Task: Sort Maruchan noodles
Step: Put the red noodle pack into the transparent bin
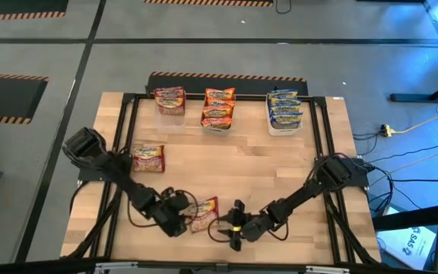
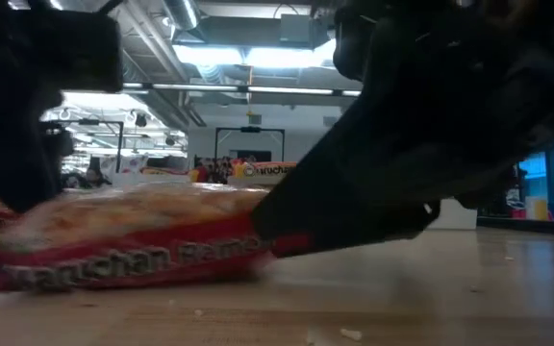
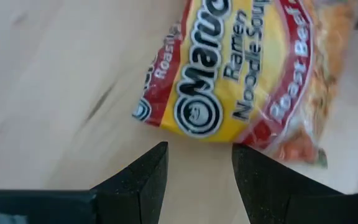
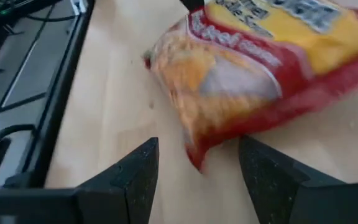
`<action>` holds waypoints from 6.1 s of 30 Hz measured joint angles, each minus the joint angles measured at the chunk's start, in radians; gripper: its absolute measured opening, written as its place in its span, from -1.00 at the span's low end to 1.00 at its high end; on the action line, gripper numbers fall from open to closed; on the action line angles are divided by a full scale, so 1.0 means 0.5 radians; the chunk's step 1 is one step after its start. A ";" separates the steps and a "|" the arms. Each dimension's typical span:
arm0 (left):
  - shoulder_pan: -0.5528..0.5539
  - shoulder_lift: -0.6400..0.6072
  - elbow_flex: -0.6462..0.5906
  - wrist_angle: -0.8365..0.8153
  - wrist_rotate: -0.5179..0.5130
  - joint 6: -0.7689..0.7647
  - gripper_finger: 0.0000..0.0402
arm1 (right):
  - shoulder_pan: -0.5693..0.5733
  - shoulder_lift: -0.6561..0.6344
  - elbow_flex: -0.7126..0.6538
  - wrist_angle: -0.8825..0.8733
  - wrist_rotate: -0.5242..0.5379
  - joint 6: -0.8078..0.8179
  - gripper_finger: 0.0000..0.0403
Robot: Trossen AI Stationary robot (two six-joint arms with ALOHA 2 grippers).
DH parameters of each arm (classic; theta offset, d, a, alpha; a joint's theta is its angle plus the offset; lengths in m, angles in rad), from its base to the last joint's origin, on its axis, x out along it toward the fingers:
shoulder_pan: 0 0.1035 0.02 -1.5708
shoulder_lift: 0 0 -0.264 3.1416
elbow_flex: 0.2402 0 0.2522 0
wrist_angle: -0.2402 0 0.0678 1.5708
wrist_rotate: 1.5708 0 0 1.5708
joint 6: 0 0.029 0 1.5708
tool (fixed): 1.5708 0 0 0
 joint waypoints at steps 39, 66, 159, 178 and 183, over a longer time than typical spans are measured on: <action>-0.050 0.356 0.004 1.126 -0.256 0.474 -0.14 | -0.329 -0.643 -0.103 -0.999 -0.396 0.183 0.02; -0.088 0.433 0.001 1.111 -0.383 0.498 -0.14 | -0.514 -0.468 -0.265 -0.317 -0.935 0.875 0.76; 0.591 0.031 0.001 0.858 1.031 1.185 -0.20 | -0.461 -0.363 0.463 -1.271 -1.223 -0.590 0.12; 0.398 0.029 0.001 1.340 0.422 1.200 -0.20 | 0.294 -0.772 0.135 -2.121 -0.121 0.377 0.14; 0.364 0.029 0.001 1.529 0.178 1.202 -0.20 | 0.522 -0.772 -0.234 -1.466 0.520 0.666 0.07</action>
